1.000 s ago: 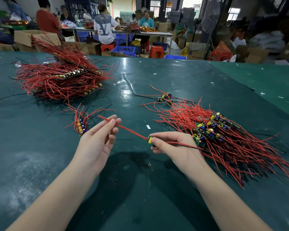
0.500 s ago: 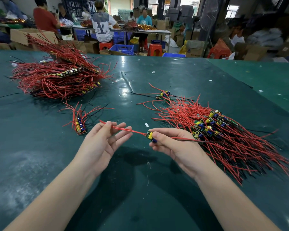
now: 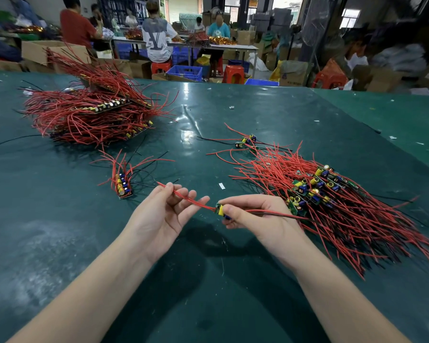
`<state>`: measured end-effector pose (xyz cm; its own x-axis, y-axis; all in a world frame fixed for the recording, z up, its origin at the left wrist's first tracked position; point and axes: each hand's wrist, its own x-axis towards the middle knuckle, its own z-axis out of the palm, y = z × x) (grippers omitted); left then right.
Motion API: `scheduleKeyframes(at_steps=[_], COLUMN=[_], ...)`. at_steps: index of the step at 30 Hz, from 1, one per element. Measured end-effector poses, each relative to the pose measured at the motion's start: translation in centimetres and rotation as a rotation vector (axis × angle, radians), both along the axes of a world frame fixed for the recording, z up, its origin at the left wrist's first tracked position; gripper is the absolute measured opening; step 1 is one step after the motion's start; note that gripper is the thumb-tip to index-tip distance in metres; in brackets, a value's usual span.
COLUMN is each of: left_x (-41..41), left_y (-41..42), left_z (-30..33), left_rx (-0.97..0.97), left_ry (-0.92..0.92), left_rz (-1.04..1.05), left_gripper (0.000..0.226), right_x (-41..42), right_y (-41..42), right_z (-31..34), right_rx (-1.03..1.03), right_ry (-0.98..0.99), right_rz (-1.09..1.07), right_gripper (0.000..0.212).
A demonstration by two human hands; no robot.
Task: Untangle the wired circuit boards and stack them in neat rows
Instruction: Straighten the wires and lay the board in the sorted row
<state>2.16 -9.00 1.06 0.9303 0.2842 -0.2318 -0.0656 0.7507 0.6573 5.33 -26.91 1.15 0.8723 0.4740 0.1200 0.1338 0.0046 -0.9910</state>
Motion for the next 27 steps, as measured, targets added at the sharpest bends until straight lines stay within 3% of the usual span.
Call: scheduleKeyframes(at_steps=[7,10,11,13,19,24,27], left_x=[-0.3,-0.2,-0.1,0.1,0.0,0.0,-0.2], left_y=[-0.9,-0.4,-0.1,0.5,1.2,1.5,1.2], left_z=[0.3,0.8,0.9,1.2,1.4,1.4,1.5], left_rx=[-0.061,-0.074,-0.074,-0.072,-0.019,-0.022,-0.031], left_ry=[0.025,-0.021,-0.034,-0.058,-0.059,-0.064,-0.09], left_rz=[-0.063,-0.03,-0.01,0.03,0.045,0.089,0.083], left_gripper=[0.027,0.029,0.03,0.033,0.036,0.034,0.031], right_x=[0.1,0.2,0.2,0.3,0.7,1.1,1.4], right_y=[0.1,0.2,0.3,0.3,0.0,-0.9,-1.4], right_z=[-0.3,-0.3,-0.1,0.1,0.0,-1.2,-1.7], right_rx=[-0.033,0.086,0.151,0.215,0.095,-0.246,-0.334], right_ry=[-0.039,0.045,0.106,0.203,0.212,-0.091,-0.184], right_rz=[-0.006,-0.065,-0.081,-0.105,-0.205,-0.286,-0.313], right_gripper=[0.013,0.01,0.013,0.038,0.065,0.061,0.059])
